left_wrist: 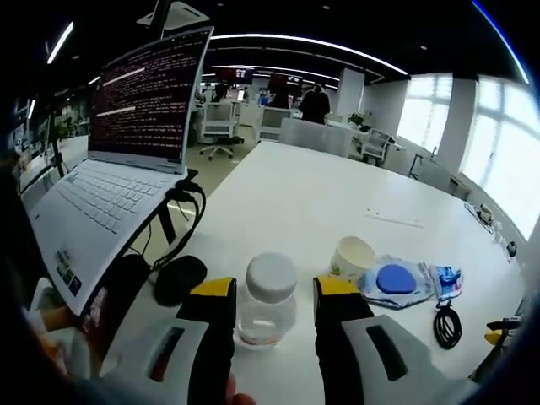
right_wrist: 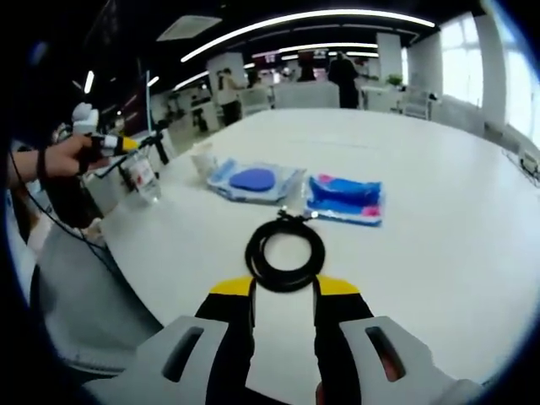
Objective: Arrange the tabletop items into an orderly group along one side of the table until the central work area is clear of visible clutter.
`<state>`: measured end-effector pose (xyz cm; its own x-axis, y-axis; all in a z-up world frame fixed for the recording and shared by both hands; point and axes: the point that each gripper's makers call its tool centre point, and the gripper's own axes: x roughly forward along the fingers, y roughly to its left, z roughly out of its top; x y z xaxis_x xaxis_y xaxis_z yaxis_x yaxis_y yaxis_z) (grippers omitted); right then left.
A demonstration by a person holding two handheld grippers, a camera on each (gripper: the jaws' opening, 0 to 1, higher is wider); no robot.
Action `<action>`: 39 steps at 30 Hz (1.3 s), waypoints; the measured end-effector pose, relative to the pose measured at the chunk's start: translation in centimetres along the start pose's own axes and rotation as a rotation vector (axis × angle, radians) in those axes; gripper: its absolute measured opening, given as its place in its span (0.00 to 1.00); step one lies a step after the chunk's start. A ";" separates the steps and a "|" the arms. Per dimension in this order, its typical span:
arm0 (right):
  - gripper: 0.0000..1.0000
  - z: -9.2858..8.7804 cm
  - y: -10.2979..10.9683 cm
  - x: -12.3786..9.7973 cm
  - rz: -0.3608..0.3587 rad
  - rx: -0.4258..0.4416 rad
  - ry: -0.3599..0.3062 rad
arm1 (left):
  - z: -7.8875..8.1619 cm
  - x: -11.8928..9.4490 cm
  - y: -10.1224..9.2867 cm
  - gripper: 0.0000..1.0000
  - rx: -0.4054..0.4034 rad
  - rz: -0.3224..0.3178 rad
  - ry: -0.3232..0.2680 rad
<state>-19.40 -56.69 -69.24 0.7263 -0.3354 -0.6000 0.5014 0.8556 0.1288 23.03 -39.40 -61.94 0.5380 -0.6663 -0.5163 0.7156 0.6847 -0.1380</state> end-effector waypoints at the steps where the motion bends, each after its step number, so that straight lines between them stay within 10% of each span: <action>1: 0.25 0.0 0.0 0.0 0.000 0.000 0.000 | 0.1 0.0 0.0 0.34 0.003 0.003 -0.006; 25: 0.24 -0.1 0.6 0.4 0.012 -0.004 0.016 | 1.1 0.0 0.4 0.21 0.036 -0.032 -0.020; 39: 0.24 0.1 1.1 0.7 0.025 -0.012 0.025 | 5.0 2.8 -2.0 0.21 0.125 -0.112 -0.040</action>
<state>-18.29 -55.98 -69.49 0.7266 -0.3045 -0.6159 0.4780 0.8680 0.1347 25.32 -44.04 -58.90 0.4672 -0.7492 -0.4696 0.8207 0.5651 -0.0850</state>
